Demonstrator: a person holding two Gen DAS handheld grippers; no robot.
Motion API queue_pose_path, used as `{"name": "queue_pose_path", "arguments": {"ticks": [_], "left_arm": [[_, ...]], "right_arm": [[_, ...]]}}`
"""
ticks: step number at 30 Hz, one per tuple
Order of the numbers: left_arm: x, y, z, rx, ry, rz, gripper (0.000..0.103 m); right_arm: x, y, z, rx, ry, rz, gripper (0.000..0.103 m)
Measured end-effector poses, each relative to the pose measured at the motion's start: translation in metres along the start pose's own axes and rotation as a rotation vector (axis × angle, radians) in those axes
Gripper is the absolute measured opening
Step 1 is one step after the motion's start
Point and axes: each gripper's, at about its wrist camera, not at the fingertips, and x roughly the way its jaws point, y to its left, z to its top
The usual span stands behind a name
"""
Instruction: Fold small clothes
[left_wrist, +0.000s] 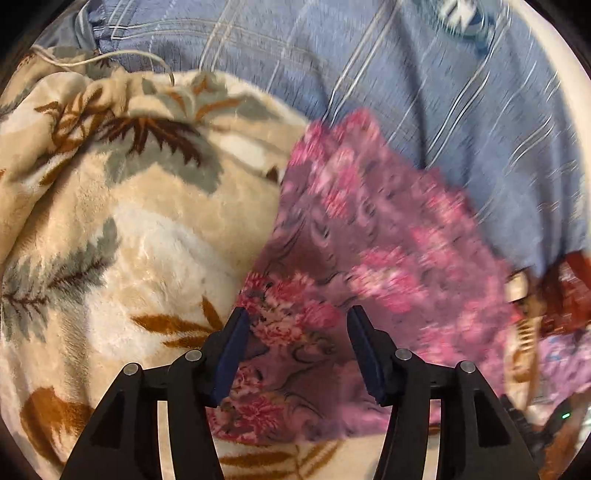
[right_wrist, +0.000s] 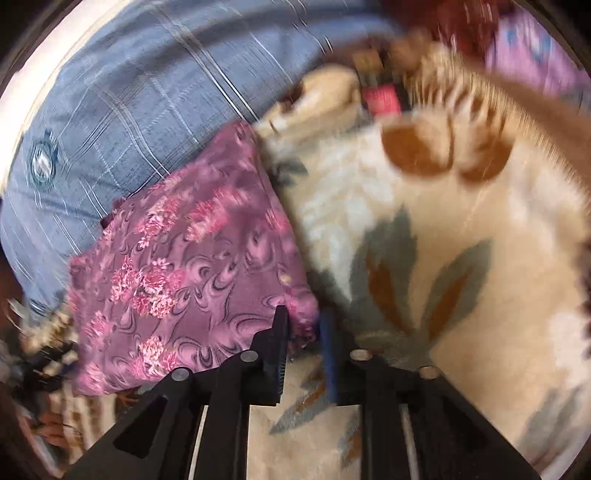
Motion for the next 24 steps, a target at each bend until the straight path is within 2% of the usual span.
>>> {"name": "queue_pose_path", "arguments": {"ticks": [1, 3, 4, 5, 6, 7, 10, 14, 19, 23, 24], "left_arm": [[-0.012, 0.007, 0.005, -0.020, -0.027, -0.037, 0.054], [-0.030, 0.023, 0.013, -0.063, -0.079, -0.059, 0.056], [-0.038, 0.033, 0.017, -0.087, -0.101, -0.045, 0.057], [-0.042, 0.040, 0.020, -0.101, -0.118, -0.024, 0.057], [-0.046, 0.050, 0.023, -0.119, -0.134, 0.008, 0.057], [-0.047, 0.058, 0.025, -0.140, -0.138, 0.026, 0.057], [-0.045, 0.081, 0.028, -0.206, -0.110, 0.008, 0.057], [-0.045, 0.092, 0.034, -0.221, -0.114, 0.030, 0.057], [-0.053, 0.102, 0.034, -0.239, -0.134, 0.026, 0.057], [-0.052, 0.112, 0.034, -0.278, -0.127, -0.003, 0.057], [-0.050, 0.114, 0.034, -0.282, -0.122, -0.008, 0.057]], "right_arm": [[-0.012, 0.009, -0.001, -0.029, -0.045, -0.031, 0.022], [-0.031, 0.032, -0.004, -0.103, -0.108, -0.004, 0.025], [-0.038, 0.052, -0.009, -0.170, -0.125, 0.026, 0.029], [-0.039, 0.072, -0.014, -0.239, -0.124, 0.056, 0.041], [-0.039, 0.095, -0.022, -0.318, -0.112, 0.092, 0.049], [-0.037, 0.122, -0.033, -0.399, -0.098, 0.132, 0.050], [-0.023, 0.196, -0.071, -0.595, -0.044, 0.259, 0.050], [0.004, 0.282, -0.120, -0.798, 0.026, 0.328, 0.050], [0.031, 0.345, -0.171, -1.039, 0.009, 0.270, 0.055], [0.049, 0.370, -0.195, -1.200, -0.090, 0.162, 0.054], [0.054, 0.375, -0.198, -1.226, -0.115, 0.129, 0.051]]}}
